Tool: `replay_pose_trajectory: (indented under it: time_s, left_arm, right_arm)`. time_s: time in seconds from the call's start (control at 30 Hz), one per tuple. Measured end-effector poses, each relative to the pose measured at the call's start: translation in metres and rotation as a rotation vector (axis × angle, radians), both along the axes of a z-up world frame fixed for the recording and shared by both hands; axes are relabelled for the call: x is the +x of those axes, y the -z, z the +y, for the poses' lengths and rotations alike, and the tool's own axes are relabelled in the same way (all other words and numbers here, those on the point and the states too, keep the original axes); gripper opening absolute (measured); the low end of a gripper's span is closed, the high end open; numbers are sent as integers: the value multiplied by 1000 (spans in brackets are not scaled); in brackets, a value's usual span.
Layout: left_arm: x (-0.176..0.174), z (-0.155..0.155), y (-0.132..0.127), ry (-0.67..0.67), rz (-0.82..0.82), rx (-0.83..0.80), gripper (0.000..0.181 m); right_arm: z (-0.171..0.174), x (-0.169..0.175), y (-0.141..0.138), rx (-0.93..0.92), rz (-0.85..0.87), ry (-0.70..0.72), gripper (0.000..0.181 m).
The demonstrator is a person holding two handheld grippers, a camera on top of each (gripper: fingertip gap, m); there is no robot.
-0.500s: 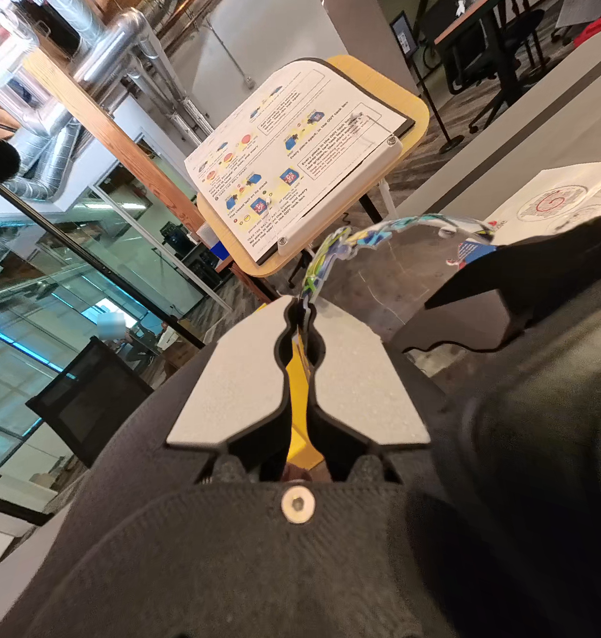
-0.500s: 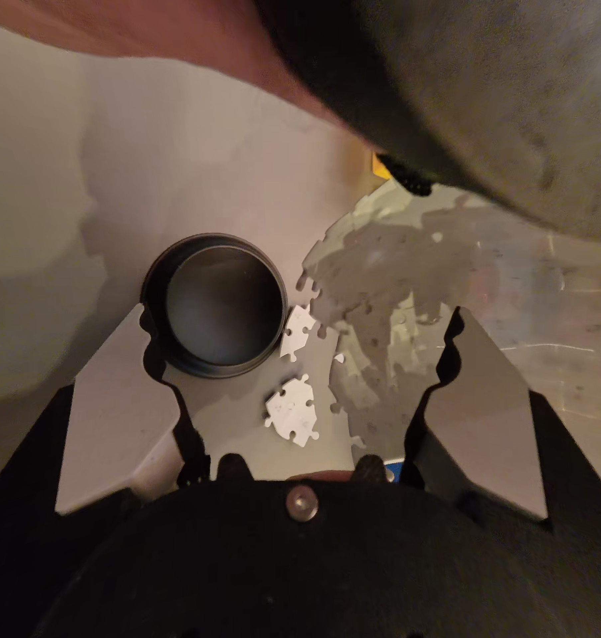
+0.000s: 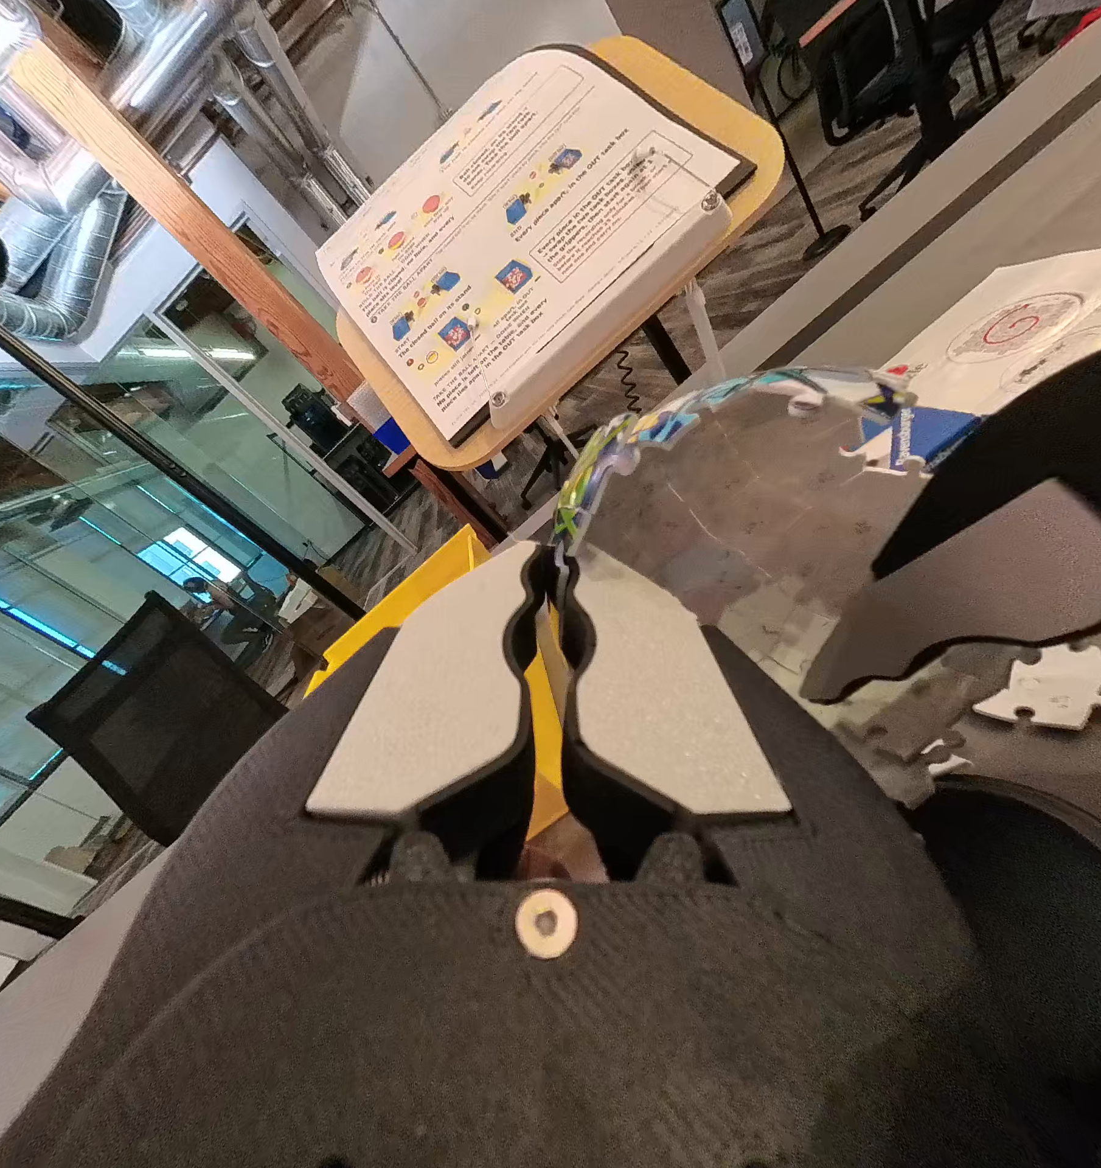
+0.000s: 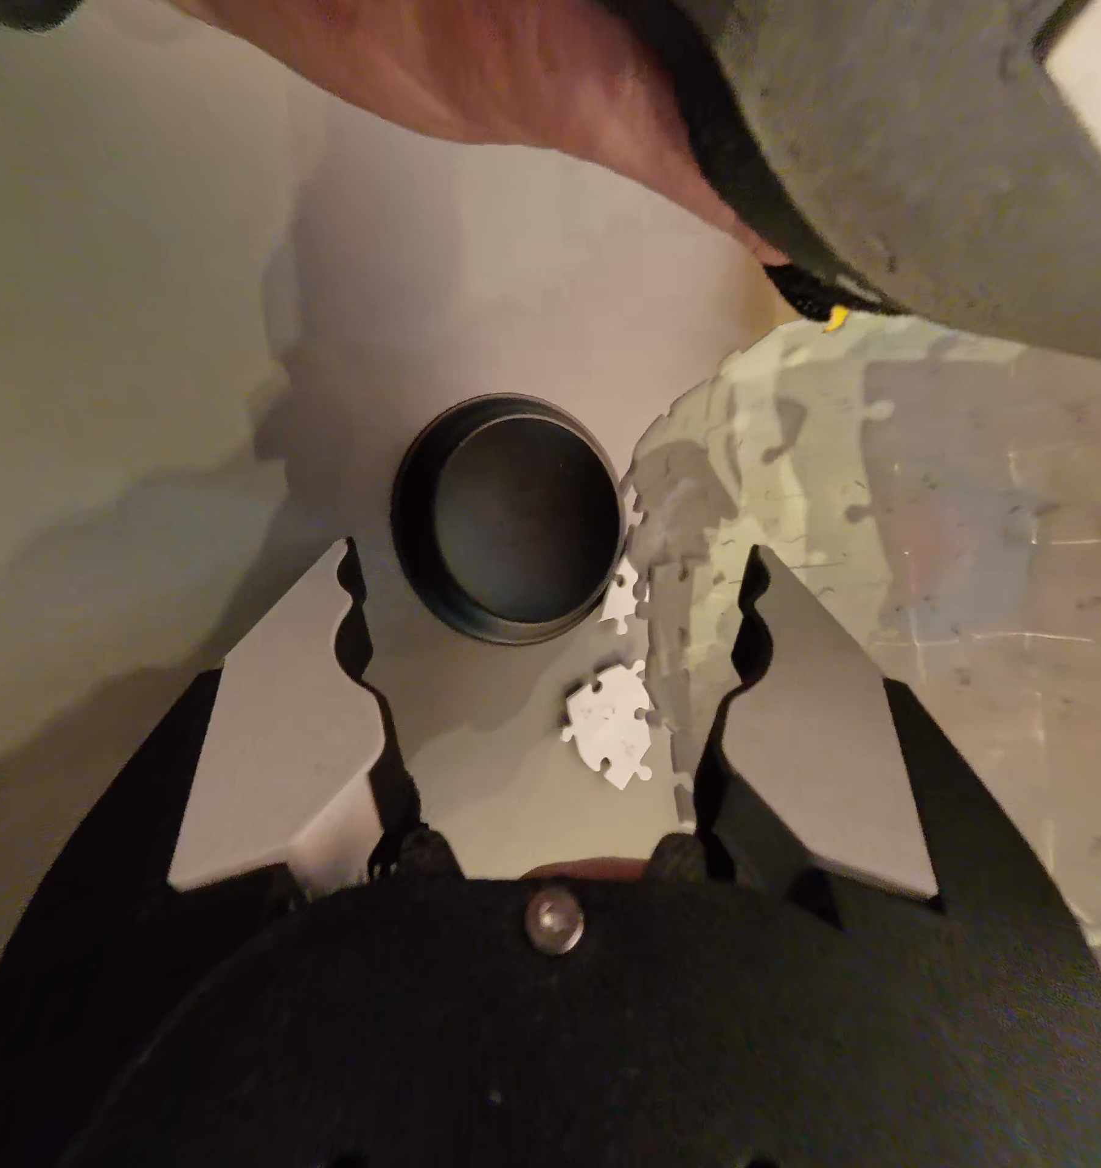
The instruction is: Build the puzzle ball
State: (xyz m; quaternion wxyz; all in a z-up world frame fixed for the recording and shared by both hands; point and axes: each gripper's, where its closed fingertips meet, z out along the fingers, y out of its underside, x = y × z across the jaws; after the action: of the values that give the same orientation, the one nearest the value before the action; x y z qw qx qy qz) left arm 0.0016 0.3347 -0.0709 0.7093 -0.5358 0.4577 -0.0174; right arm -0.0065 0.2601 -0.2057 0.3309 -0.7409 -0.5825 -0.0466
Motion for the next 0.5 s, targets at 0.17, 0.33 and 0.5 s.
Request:
replay_pose_trajectory:
  time_s: [0.17, 0.33, 0.5]
  left_arm:
    - [-6, 4, 1, -27, 9, 22, 3]
    - [-7, 2, 2, -24, 31, 57, 3]
    - [-4, -3, 0, -15, 44, 93, 3]
  right_arm:
    - [-9, 4, 7, -45, -29, -4, 106]
    - [-9, 1, 5, -22, -24, -11, 114]
    - [1, 1, 9, -47, -41, 47, 125]
